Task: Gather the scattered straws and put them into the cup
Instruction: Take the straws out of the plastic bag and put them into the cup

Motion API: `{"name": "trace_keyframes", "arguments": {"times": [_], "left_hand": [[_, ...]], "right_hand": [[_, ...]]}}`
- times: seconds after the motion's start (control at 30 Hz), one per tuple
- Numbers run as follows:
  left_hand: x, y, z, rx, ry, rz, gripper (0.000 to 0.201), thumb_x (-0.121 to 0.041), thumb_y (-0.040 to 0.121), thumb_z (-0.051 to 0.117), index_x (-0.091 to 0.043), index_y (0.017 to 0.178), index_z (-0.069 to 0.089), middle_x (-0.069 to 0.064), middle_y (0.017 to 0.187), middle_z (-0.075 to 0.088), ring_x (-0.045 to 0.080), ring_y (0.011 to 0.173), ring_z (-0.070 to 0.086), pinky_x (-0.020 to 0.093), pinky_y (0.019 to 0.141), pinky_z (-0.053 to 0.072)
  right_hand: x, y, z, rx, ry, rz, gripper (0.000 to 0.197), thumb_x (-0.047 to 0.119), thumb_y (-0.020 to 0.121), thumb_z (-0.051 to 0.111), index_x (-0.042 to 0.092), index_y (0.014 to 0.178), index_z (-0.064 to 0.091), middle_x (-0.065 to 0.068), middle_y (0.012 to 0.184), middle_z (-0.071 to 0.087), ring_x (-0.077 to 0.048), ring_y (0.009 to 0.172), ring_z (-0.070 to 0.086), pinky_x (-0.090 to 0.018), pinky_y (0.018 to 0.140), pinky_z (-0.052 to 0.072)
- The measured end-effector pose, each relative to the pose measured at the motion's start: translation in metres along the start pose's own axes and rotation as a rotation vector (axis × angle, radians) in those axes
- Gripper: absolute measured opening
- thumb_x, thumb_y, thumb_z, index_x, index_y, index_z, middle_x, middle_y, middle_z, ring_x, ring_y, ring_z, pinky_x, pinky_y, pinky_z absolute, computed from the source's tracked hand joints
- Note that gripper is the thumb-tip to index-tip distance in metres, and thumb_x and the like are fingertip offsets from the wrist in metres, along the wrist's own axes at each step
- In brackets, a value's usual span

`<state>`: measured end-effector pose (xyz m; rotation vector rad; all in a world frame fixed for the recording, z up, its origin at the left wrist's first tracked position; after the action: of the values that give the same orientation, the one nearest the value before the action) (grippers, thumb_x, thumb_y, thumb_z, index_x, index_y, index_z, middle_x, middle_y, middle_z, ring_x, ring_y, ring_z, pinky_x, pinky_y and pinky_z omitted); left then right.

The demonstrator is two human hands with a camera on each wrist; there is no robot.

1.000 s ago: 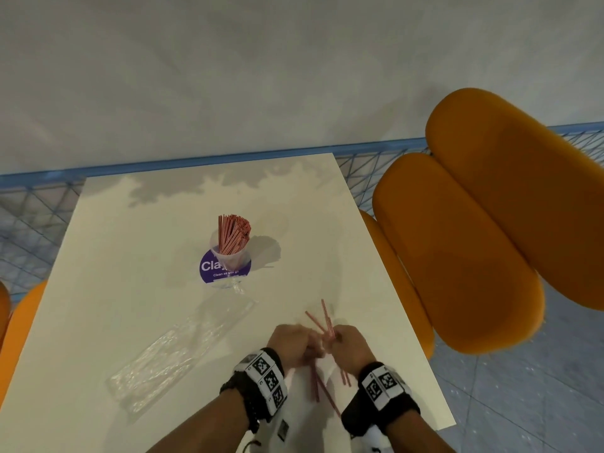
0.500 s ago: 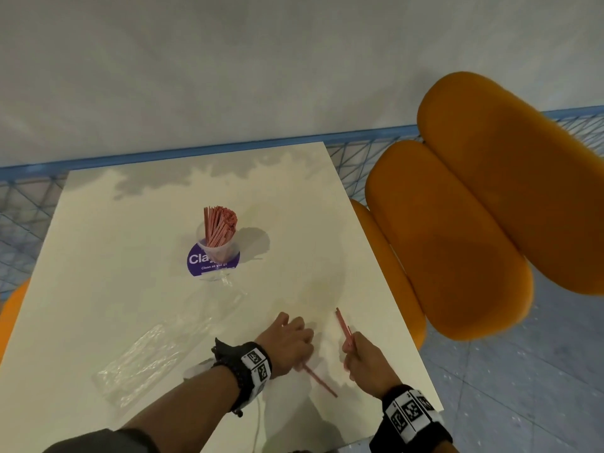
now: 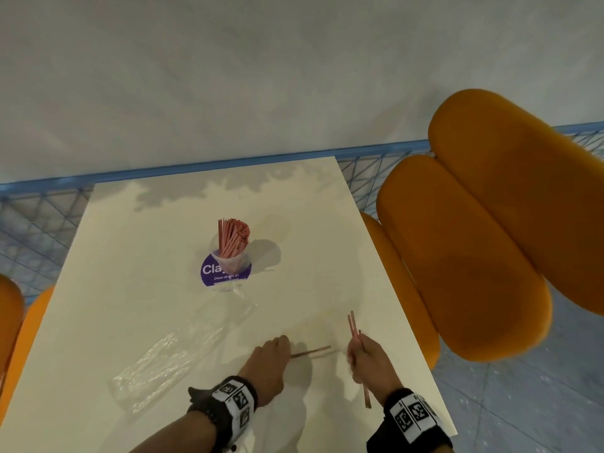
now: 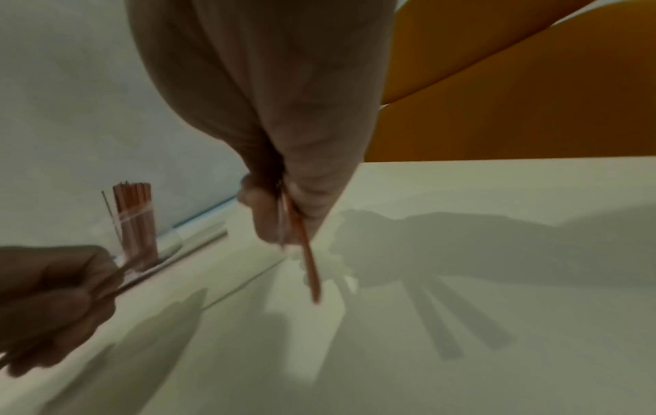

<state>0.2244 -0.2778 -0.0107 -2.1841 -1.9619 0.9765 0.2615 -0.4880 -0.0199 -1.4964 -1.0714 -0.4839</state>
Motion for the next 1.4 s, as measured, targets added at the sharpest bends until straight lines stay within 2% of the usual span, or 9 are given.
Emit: {"name": "trace_keyframes", "arguments": {"times": [0.2, 0.33, 0.57, 0.7, 0.9, 1.03, 1.17, 1.23, 1.4], "left_hand": [[-0.008, -0.007, -0.045, -0.286, -0.959, -0.225, 0.016, -0.004, 0.091, 0.051, -0.011, 0.079, 0.058, 0.006, 0.071, 0.065, 0.014, 0.061, 0.055, 0.03, 0.06, 0.047], [-0.022, -0.019, -0.063, -0.302, -1.16, -0.184, 0.012, -0.001, 0.089, 0.056, 0.004, 0.082, 0.064, 0.016, 0.071, 0.07, 0.017, 0.059, 0.061, 0.026, 0.058, 0.049], [0.009, -0.046, -0.072, -0.317, -1.359, -0.352, 0.028, -0.034, 0.095, 0.056, -0.007, 0.093, 0.06, 0.008, 0.089, 0.076, 0.019, 0.08, 0.069, 0.035, 0.077, 0.054], [0.01, -0.053, -0.083, -0.142, -1.915, -0.412, 0.05, -0.05, 0.095, 0.049, -0.002, 0.103, 0.064, 0.017, 0.096, 0.071, 0.029, 0.085, 0.069, 0.044, 0.089, 0.053], [0.006, -0.065, -0.101, 0.06, -2.409, -0.189, 0.071, -0.059, 0.092, 0.044, 0.005, 0.118, 0.06, 0.027, 0.11, 0.062, 0.039, 0.099, 0.062, 0.051, 0.096, 0.047], [0.01, -0.077, -0.107, 0.023, -2.381, -0.046, 0.053, -0.038, 0.086, 0.057, 0.011, 0.103, 0.067, 0.026, 0.101, 0.067, 0.038, 0.087, 0.068, 0.048, 0.086, 0.054], [0.032, -0.088, -0.105, 0.082, -1.874, -0.08, 0.026, 0.0, 0.065, 0.056, 0.001, 0.088, 0.069, 0.02, 0.089, 0.062, 0.027, 0.076, 0.062, 0.037, 0.075, 0.057], [0.037, -0.093, -0.11, 0.09, -1.367, -0.086, 0.009, -0.011, 0.07, 0.064, -0.018, 0.065, 0.066, 0.012, 0.07, 0.057, 0.015, 0.057, 0.052, 0.025, 0.059, 0.047], [0.062, -0.089, -0.111, -0.236, -0.652, -0.295, 0.056, -0.045, 0.092, 0.051, -0.016, 0.047, 0.035, -0.001, 0.043, 0.034, 0.011, 0.039, 0.029, 0.027, 0.048, 0.026]], "right_hand": [[0.062, -0.006, 0.053, 0.144, 0.209, -0.108, 0.031, 0.043, 0.094, 0.055, 0.016, 0.079, 0.055, 0.005, 0.054, 0.038, -0.009, 0.045, 0.029, -0.023, 0.041, 0.025], [0.096, -0.01, 0.083, 0.097, 0.171, -0.281, 0.045, 0.041, 0.099, 0.046, 0.004, 0.075, 0.058, -0.012, 0.064, 0.066, -0.016, 0.05, 0.05, -0.025, 0.045, 0.039], [0.152, -0.009, 0.083, 0.129, 0.464, -0.31, 0.04, 0.048, 0.093, 0.046, 0.019, 0.066, 0.041, 0.001, 0.052, 0.029, -0.016, 0.05, 0.022, -0.033, 0.051, 0.025], [0.189, -0.049, 0.106, 0.303, 0.7, -0.285, 0.054, 0.047, 0.087, 0.058, 0.018, 0.052, 0.029, -0.001, 0.052, 0.012, -0.017, 0.05, 0.009, -0.034, 0.051, 0.01], [0.2, -0.078, 0.14, 0.288, 0.461, -0.491, 0.053, 0.046, 0.085, 0.062, 0.017, 0.046, 0.04, 0.001, 0.04, 0.032, -0.017, 0.041, 0.025, -0.027, 0.047, 0.029], [0.199, -0.074, 0.153, 0.226, 0.624, -0.346, 0.059, 0.05, 0.088, 0.053, 0.019, 0.045, 0.028, 0.004, 0.041, 0.02, -0.013, 0.041, 0.015, -0.028, 0.047, 0.015], [0.194, -0.066, 0.159, 0.191, 0.342, -0.363, 0.056, 0.053, 0.09, 0.043, 0.017, 0.046, 0.039, 0.001, 0.045, 0.036, -0.016, 0.047, 0.035, -0.031, 0.052, 0.034], [0.192, -0.062, 0.163, 0.208, 0.123, -0.424, 0.053, 0.053, 0.09, 0.039, 0.012, 0.056, 0.04, -0.002, 0.052, 0.038, -0.015, 0.054, 0.036, -0.026, 0.058, 0.036], [0.193, -0.046, 0.157, 0.135, -0.121, -0.509, 0.042, 0.042, 0.093, 0.052, 0.01, 0.067, 0.05, 0.005, 0.054, 0.046, -0.007, 0.054, 0.04, -0.02, 0.055, 0.039]]}}
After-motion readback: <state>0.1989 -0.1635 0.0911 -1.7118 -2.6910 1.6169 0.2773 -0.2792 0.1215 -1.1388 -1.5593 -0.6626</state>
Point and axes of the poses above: each hand's wrist, its own y-axis towards the middle knuckle, its own z-axis out of the palm, x = y × z, the point moved 3 cm from there along y, towards the middle knuckle
